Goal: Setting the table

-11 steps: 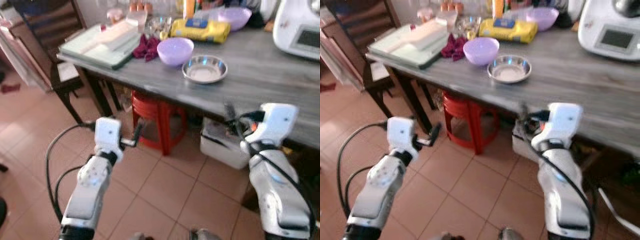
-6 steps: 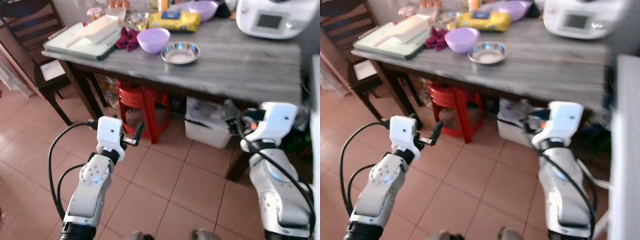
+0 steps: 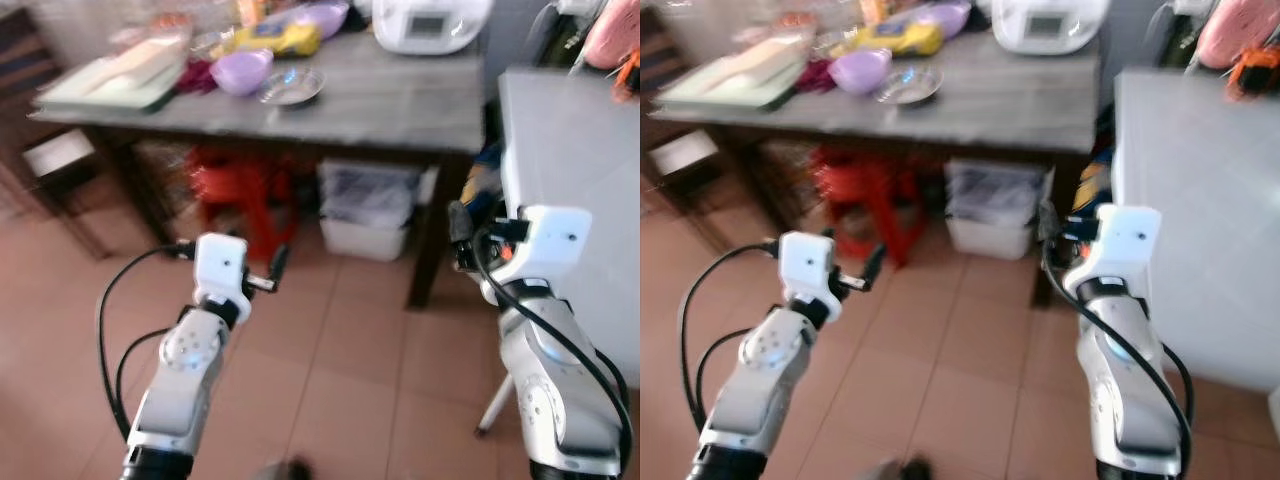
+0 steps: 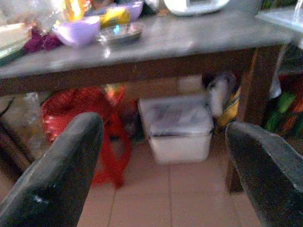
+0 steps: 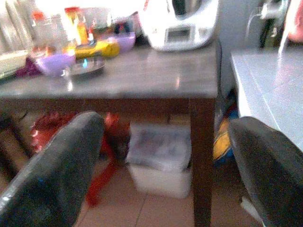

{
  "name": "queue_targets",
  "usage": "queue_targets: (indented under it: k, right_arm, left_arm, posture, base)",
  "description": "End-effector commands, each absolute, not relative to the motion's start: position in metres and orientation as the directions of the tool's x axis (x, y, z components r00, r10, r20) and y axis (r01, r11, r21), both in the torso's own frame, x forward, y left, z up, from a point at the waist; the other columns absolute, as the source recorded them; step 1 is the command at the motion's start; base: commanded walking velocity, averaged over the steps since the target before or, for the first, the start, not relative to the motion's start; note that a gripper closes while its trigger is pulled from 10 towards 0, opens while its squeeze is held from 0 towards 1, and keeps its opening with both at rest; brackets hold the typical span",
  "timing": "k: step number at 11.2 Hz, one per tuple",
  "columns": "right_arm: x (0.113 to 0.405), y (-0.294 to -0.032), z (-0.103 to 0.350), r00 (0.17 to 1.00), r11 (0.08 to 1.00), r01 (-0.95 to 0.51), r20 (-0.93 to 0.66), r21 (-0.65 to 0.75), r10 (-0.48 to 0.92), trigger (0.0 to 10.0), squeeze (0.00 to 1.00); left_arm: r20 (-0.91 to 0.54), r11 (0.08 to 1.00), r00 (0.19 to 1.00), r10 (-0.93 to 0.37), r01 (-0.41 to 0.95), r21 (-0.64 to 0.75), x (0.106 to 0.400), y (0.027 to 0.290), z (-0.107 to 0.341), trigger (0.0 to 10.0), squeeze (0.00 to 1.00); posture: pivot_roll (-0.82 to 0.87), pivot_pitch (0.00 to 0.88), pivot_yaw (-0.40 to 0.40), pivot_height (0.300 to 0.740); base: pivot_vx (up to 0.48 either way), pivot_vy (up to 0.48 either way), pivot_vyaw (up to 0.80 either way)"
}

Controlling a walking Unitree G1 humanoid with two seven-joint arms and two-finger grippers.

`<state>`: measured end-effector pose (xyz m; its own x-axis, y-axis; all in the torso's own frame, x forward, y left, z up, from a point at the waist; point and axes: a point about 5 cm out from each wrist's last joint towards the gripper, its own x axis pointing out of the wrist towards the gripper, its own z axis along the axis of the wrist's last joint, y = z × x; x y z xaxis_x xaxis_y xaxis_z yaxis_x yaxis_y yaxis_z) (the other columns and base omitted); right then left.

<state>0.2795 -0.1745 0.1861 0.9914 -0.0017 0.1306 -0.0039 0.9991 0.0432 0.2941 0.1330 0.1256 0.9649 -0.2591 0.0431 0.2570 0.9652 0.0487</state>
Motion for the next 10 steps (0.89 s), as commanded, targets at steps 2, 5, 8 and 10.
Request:
queue_targets:
  k: [2,5,8,10]
  right_arm:
    - [0.2785,-0.1737,0.1890,0.989,0.999,-0.013,0.146,0.046,0.006,10.0,0.00]
    - [0.2802,-0.1734,0.1896,0.989,0.999,-0.017,0.150,0.038,0.011,10.0,0.00]
    - [0.2807,-0.1721,0.1903,0.988,0.999,-0.023,0.155,0.035,0.017,10.0,0.00]
    - [0.2813,-0.1721,0.1904,0.987,0.999,-0.022,0.157,0.032,0.017,10.0,0.00]
  left_arm:
    - [0.072,0.963,0.961,-0.267,0.264,0.046,0.2944,0.1369,0.1289,10.0,0.00]
    - [0.097,0.953,0.948,-0.302,0.300,0.038,0.2932,0.1330,0.1320,10.0,0.00]
    - [0.105,0.949,0.943,-0.316,0.315,0.023,0.2931,0.1307,0.1334,10.0,0.00]
    - [0.105,0.947,0.942,-0.320,0.320,0.018,0.2930,0.1308,0.1326,10.0,0.00]
  posture:
    - [-0.08,0.126,0.109,0.740]
    - [-0.08,0.121,0.107,0.740]
    - [-0.08,0.120,0.105,0.740]
    - [-0.08,0.119,0.104,0.740]
  base:
    - [0.000,0.000,0.00]
    - [0.000,0.000,0.00]
    - [0.000,0.000,0.00]
    - [0.000,-0.127,0.00]
